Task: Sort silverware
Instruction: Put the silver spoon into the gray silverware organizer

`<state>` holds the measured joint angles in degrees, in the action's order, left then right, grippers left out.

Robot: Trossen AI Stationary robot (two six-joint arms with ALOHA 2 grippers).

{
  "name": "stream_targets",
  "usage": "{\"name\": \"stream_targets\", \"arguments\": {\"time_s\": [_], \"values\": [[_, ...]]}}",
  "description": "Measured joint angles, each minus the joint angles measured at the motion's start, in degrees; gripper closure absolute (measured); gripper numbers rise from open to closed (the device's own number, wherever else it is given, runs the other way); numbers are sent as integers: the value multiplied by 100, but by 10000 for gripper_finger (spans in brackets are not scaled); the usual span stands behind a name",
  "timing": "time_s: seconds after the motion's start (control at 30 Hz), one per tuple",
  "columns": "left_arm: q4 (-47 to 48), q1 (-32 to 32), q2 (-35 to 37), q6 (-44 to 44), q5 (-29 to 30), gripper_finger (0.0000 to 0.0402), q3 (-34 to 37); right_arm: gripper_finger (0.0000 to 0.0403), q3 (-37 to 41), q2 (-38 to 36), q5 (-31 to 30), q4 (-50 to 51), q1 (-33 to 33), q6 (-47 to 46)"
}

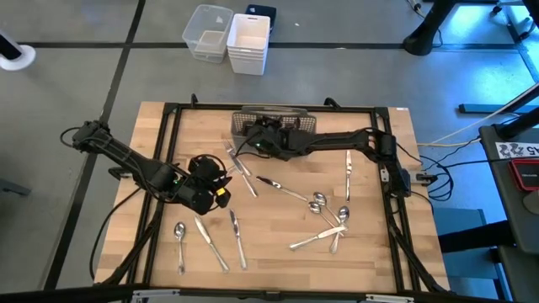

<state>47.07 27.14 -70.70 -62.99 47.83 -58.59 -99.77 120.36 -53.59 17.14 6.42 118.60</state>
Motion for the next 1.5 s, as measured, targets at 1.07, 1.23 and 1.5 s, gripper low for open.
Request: {"name": "stream_targets", "arguments": {"time_s": [1.07, 1.23, 1.5], "values": [[66, 218, -43, -2642, -4087, 286, 0, 294, 4, -2023, 4080, 4605, -105, -9941], [77, 755, -458, -4202, -4822, 286, 0, 294, 243, -1986, 5570, 5332, -114, -9776], [29, 1547, -1261, -6245, -5356, 286, 0, 294, 330, -2213, 5811, 5672, -114, -9781]]}}
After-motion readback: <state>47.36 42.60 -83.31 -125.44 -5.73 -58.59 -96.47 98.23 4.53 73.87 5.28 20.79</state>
